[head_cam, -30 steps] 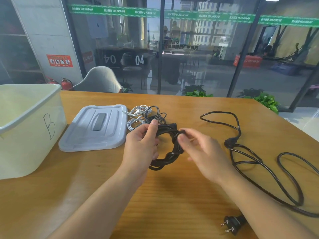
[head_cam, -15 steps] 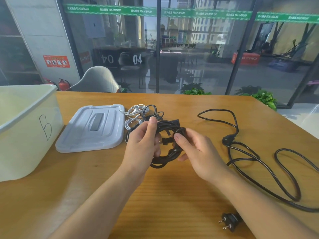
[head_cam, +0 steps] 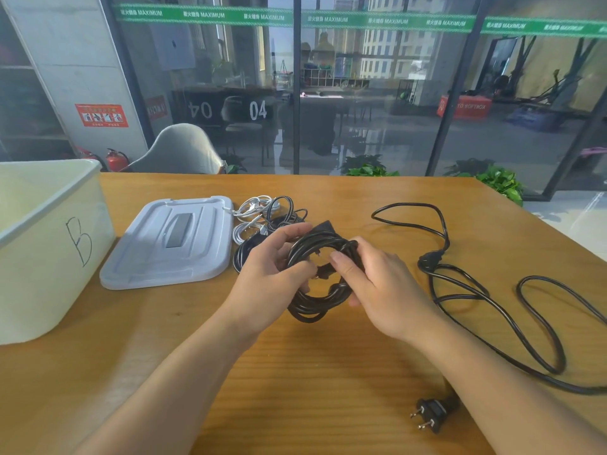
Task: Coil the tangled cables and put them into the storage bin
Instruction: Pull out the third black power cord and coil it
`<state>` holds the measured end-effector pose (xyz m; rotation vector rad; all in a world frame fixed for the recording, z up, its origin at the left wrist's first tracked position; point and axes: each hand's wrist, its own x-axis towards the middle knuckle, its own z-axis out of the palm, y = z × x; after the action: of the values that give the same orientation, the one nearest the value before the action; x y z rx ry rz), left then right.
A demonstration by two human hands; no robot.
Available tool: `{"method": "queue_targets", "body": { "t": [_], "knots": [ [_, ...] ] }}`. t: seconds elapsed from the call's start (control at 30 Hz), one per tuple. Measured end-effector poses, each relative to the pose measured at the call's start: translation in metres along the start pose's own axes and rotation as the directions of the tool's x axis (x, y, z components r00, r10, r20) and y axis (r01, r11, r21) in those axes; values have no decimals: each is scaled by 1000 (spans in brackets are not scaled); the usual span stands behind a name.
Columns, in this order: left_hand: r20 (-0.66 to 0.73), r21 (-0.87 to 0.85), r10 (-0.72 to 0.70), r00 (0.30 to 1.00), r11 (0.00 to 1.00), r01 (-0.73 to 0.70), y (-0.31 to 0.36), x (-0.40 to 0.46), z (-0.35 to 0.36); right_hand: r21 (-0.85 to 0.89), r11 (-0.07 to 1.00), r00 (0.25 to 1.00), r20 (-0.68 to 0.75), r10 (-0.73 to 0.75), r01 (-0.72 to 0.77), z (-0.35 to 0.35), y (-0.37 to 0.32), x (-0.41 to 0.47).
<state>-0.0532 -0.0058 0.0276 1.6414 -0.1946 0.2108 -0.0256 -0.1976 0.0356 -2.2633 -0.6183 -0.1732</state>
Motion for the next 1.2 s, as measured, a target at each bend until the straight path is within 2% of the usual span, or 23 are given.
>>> {"method": "queue_targets", "body": {
  "t": [0.13,0.3,0.47,0.57,0.67,0.77,0.83,0.97,1.1,1.13,1.2],
  "knots": [
    [-19,173,8,1000,985,-4,-5,1,0,-53,999,999,51,-3,6,-2,0,0],
    [-49,383,48,998,923,-25,-12,3,-2,-179,983,1000,14,-27,29,-4,1,1],
    [-88,376,50,995,927,-13,-10,2,0,-236,972,1000,-26,12,-17,-2,3,4],
    [-88,365,43,995,931,-8,-9,2,-1,-201,975,996,-23,86,-89,-2,7,6],
    [-62,382,11,998,924,14,-12,2,-2,-42,983,980,81,184,-181,-2,13,7],
    [-44,356,22,999,935,-4,-13,2,-1,283,938,976,134,169,-201,0,16,8],
    [-52,301,53,997,953,-35,-10,1,0,432,880,979,132,155,-198,2,16,8],
    [-69,260,65,995,965,-45,-7,2,1,579,795,983,121,135,-180,7,11,7],
    [-64,182,12,998,983,0,-5,3,4,670,707,973,191,128,-225,5,5,7],
    [-43,166,-6,999,986,13,-4,3,4,708,663,969,207,135,-244,4,3,7],
    [8,150,-46,999,988,44,-4,2,4,828,481,958,246,150,-288,2,1,7]
  ]
}}
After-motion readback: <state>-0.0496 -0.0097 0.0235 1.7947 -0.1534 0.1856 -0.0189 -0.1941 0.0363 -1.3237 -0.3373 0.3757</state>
